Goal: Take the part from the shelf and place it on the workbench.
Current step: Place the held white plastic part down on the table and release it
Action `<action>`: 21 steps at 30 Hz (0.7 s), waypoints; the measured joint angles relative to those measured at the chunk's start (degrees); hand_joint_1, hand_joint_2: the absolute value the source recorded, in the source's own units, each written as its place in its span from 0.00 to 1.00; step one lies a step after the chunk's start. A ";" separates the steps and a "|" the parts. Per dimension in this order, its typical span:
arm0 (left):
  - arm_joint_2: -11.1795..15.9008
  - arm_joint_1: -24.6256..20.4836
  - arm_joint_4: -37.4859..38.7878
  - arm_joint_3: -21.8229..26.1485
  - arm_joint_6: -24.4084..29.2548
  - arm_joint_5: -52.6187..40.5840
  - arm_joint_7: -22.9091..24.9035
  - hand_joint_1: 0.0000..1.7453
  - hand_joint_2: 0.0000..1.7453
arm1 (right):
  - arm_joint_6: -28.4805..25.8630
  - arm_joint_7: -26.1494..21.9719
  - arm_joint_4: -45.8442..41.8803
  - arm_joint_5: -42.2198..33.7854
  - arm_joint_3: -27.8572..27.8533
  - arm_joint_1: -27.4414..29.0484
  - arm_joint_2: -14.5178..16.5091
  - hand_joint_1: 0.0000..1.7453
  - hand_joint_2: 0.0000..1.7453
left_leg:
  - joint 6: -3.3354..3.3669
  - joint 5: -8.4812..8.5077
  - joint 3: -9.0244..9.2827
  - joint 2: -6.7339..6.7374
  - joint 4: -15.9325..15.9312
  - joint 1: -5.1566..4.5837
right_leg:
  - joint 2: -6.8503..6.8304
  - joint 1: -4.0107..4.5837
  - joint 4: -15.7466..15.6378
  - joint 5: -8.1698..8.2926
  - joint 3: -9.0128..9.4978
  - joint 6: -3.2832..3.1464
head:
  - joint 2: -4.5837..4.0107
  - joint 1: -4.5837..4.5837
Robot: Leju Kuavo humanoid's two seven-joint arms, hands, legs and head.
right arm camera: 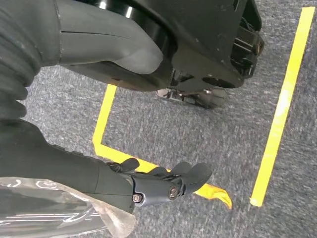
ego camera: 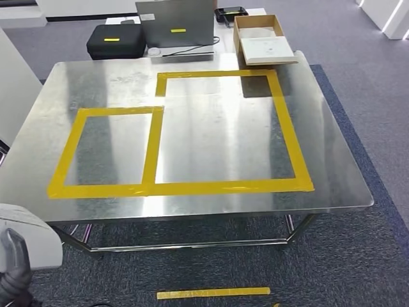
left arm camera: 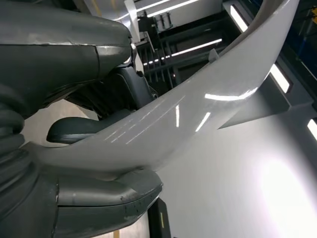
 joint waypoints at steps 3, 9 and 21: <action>-0.01 0.68 0.00 3.99 -1.74 -1.42 0.40 1.00 1.00 | 0.17 0.32 0.01 0.41 -0.03 0.47 0.00 0.00 1.00 | -0.39 -5.93 -5.03 0.02 1.78 0.13 | 0.40 -0.21 -0.60 -2.18 3.29 0.17 | 0.00 0.01; 0.02 1.18 0.70 13.86 -5.49 -14.26 3.18 1.00 1.00 | 0.50 1.57 0.03 1.02 -0.11 0.86 -0.14 0.00 1.00 | 0.48 9.10 -6.55 0.28 -8.46 -0.31 | 0.87 -0.36 -0.61 -7.13 8.40 1.89 | 0.00 -0.05; 8.68 -6.20 10.14 22.26 -8.89 -40.19 14.43 1.00 1.00 | 2.44 0.46 0.04 4.10 0.07 -0.65 -1.50 0.00 1.00 | 2.71 5.70 -1.20 -0.08 -11.19 -0.58 | 0.21 0.81 7.53 -2.36 -3.52 1.59 | 0.00 0.34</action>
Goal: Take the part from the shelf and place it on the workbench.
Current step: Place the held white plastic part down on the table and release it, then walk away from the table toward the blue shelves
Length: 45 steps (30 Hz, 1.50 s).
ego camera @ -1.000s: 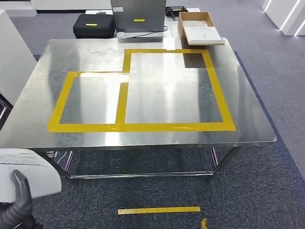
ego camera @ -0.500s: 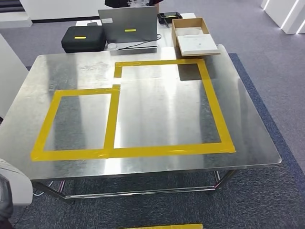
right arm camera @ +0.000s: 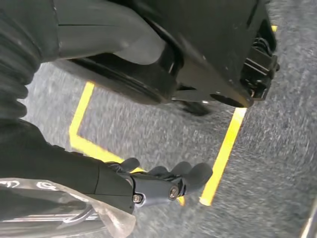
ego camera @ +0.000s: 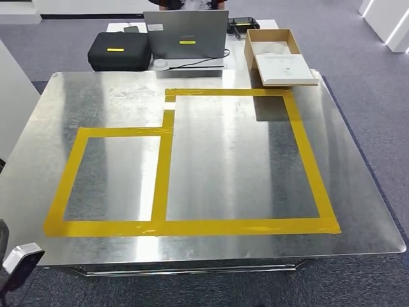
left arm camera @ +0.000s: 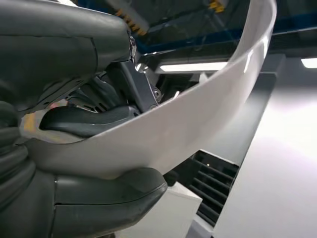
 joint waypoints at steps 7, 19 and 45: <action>12.61 -11.16 12.03 -11.08 -3.57 -11.10 8.56 1.00 1.00 | 0.66 -0.37 0.09 1.49 0.64 -0.34 -0.96 0.00 1.00 | -0.64 -0.26 0.64 -0.27 -0.51 -0.27 | 0.25 0.42 -6.82 2.68 2.24 -0.51 | 0.00 -0.22; 22.59 -29.14 24.88 -27.61 -11.77 -15.77 10.38 1.00 1.00 | 2.06 0.92 0.11 2.77 1.85 -0.95 -1.07 0.00 1.00 | -1.23 -0.05 0.98 -0.20 -1.11 -0.27 | 0.31 0.42 -6.85 2.60 2.27 -1.11 | 0.00 -0.22; 20.05 -46.79 29.79 -52.31 -12.35 -13.28 13.59 0.00 0.00 | 0.70 1.23 0.57 0.34 1.79 -1.18 -0.97 0.00 0.00 | -1.23 -0.05 0.94 -0.18 -1.10 -0.41 | 0.34 0.21 -7.03 2.71 2.35 -1.11 | 0.00 -0.21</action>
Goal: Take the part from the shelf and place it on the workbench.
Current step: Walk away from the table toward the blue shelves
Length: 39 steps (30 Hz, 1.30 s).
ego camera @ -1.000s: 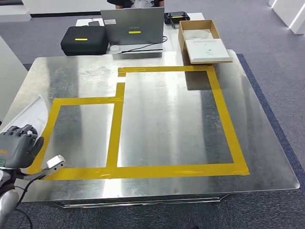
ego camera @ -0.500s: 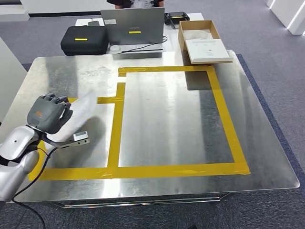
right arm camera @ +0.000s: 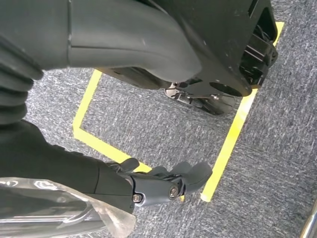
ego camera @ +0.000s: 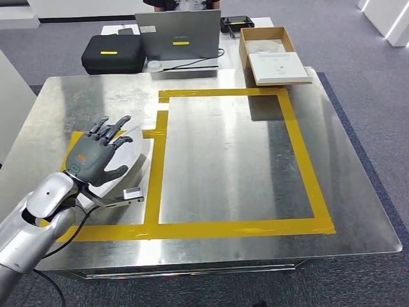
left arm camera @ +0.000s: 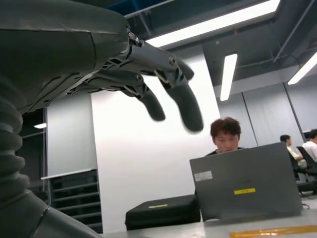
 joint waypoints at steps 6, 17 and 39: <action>-0.28 1.72 -1.65 -0.45 2.97 -0.46 0.94 0.00 0.00 | -0.07 0.19 0.09 -0.04 -0.02 0.00 0.01 0.00 0.00 | 0.00 0.00 0.00 0.00 -0.01 0.00 | 0.00 0.00 0.00 0.00 0.01 0.00 | 0.00 0.01; -0.44 12.30 -13.03 2.76 13.53 -0.92 0.85 0.00 0.00 | -0.27 0.46 0.33 -0.50 -0.50 0.10 0.48 0.00 0.00 | 0.30 -0.21 -0.05 0.03 0.16 -0.14 | 0.01 -0.15 -0.22 0.03 0.07 0.27 | 0.00 0.01; -26.75 53.02 -45.45 31.43 23.33 21.03 -32.06 0.00 0.00 | -2.73 1.90 0.33 2.99 -0.39 0.27 0.17 0.00 0.00 | -1.77 -4.53 -1.22 0.59 5.08 1.15 | -0.62 -1.76 -0.01 -0.19 0.72 1.32 | 0.00 0.14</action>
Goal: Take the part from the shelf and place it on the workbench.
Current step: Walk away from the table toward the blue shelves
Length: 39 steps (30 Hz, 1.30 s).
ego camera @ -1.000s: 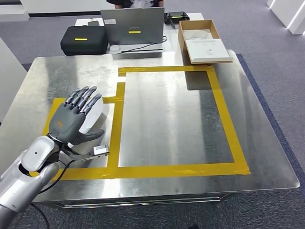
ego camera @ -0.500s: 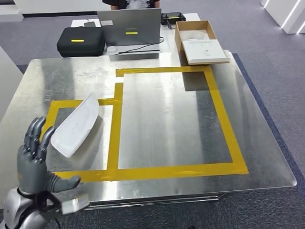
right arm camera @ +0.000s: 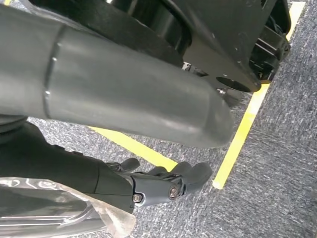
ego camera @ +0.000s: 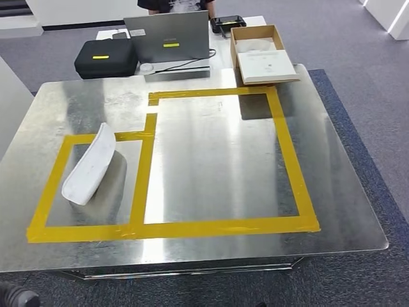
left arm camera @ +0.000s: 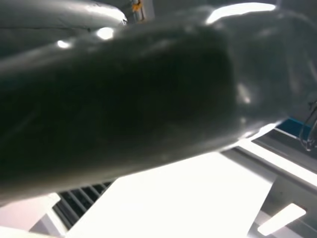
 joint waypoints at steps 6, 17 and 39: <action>-2.11 0.62 -0.21 -0.45 -0.02 3.38 -0.95 0.00 0.00 | -0.03 0.84 -0.02 0.11 -0.02 -0.01 -0.06 0.00 0.00 | 1.13 -0.24 0.62 -0.04 3.93 -0.38 | -0.31 0.95 0.05 0.94 -1.37 -1.15 | 0.00 -0.05; -4.38 0.27 -0.34 -2.61 -0.05 7.92 -1.13 0.00 0.00 | -0.32 0.29 -0.04 0.41 -0.02 -0.24 -0.17 0.00 0.00 | 3.30 4.85 4.73 0.34 -9.06 -0.82 | -0.11 0.78 9.68 -5.14 -6.21 1.49 | 0.00 0.29; -12.95 0.93 -1.42 9.26 -1.20 42.79 0.98 0.00 0.00 | -0.58 -0.66 -0.48 -7.80 -4.51 -0.45 0.68 0.00 0.00 | 0.72 0.91 8.96 0.19 -5.53 -0.63 | -0.69 0.73 -1.09 5.13 -4.46 -0.75 | 0.00 -0.03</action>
